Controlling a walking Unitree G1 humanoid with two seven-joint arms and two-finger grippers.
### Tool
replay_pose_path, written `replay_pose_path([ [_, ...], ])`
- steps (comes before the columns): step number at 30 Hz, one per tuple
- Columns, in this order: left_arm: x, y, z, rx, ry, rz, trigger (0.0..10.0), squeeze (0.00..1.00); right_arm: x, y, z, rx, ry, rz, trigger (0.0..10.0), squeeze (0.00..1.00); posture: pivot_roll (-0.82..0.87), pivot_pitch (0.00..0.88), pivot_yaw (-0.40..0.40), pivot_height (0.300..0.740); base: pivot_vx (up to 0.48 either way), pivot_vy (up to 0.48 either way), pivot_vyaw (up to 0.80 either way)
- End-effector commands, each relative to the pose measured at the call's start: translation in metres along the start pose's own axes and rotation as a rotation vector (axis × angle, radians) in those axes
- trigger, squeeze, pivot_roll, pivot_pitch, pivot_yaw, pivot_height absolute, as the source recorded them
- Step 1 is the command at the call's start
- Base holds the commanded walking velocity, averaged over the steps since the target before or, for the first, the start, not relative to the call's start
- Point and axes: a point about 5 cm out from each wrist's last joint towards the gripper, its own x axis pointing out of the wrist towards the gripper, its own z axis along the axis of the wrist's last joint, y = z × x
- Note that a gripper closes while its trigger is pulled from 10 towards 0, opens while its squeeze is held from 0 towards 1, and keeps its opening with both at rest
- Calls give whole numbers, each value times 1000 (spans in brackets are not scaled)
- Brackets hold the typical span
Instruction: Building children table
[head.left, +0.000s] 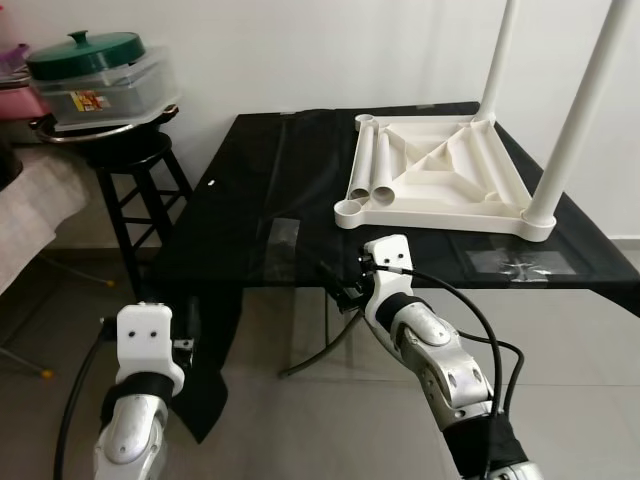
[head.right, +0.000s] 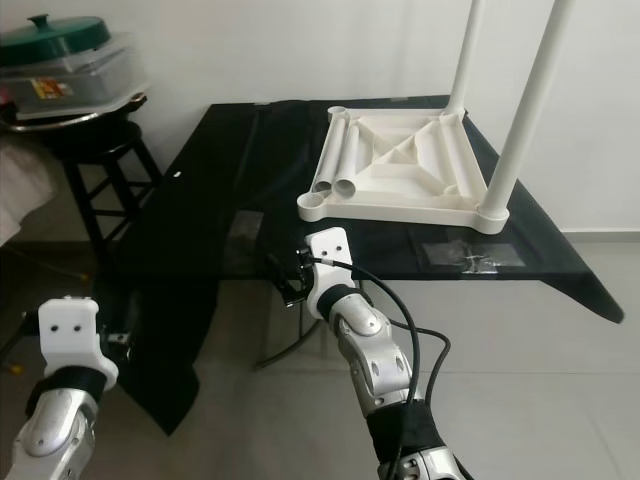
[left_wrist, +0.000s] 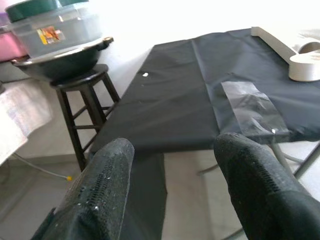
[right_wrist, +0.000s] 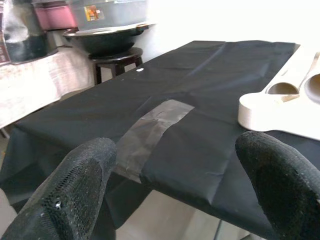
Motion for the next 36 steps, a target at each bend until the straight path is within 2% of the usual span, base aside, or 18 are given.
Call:
replay_pose_path([
  [1,-10,-4,-3,-24,12,-14,10000,0,-7,0,-9,8,11,-1,10000,0,-4,25,29,740,0,0,0],
  [2,-16,-5,-5,-41,23,-12,10000,0,-11,0,-9,10,5,2,10000,0,-4,25,29,740,0,0,0],
  [4,-18,-5,-6,-53,27,-6,10000,0,-11,0,-8,9,-2,4,10000,0,2,20,22,740,0,0,0],
  [11,-16,-4,-5,-69,14,12,10000,0,-11,-2,-5,-1,-20,4,10000,0,17,17,19,740,0,0,0],
  [13,-16,-5,-5,-60,9,16,10000,0,-21,-3,-8,-75,-16,7,10000,0,22,14,15,740,0,0,0],
  [14,-20,-4,-7,-61,17,21,10000,0,-35,-5,-14,-120,0,11,10000,0,14,9,16,740,0,0,0],
  [16,-20,-4,-7,-61,17,21,10000,0,-35,-5,-14,-120,0,11,10000,0,14,9,16,740,0,0,0],
  [17,-19,1,-10,-80,21,32,10000,0,-53,-9,-23,-125,18,-24,10000,0,-3,1,31,740,0,0,0],
  [19,-19,1,-10,-80,21,32,10000,0,-53,-9,-23,-125,18,-24,10000,0,-3,1,31,740,0,0,0],
  [20,-11,4,-10,-72,-4,47,10000,0,-53,-11,-24,-113,5,-49,10000,0,-11,0,40,740,0,0,0],
  [22,-11,4,-10,-72,-4,47,10000,0,-53,-11,-24,-113,5,-49,10000,0,-11,0,40,740,0,0,0],
  [26,3,6,-8,-69,-20,34,10000,0,-37,-11,-20,-107,-18,-42,10000,0,6,0,47,740,0,0,0],
  [31,4,7,-9,-75,-18,26,10000,0,-35,-11,-20,-101,-21,-33,10000,0,-3,0,46,740,0,0,0],
  [36,7,4,-9,-91,-14,25,10000,0,-31,-14,-17,-179,-18,-46,10000,0,18,0,28,740,0,0,0],
])
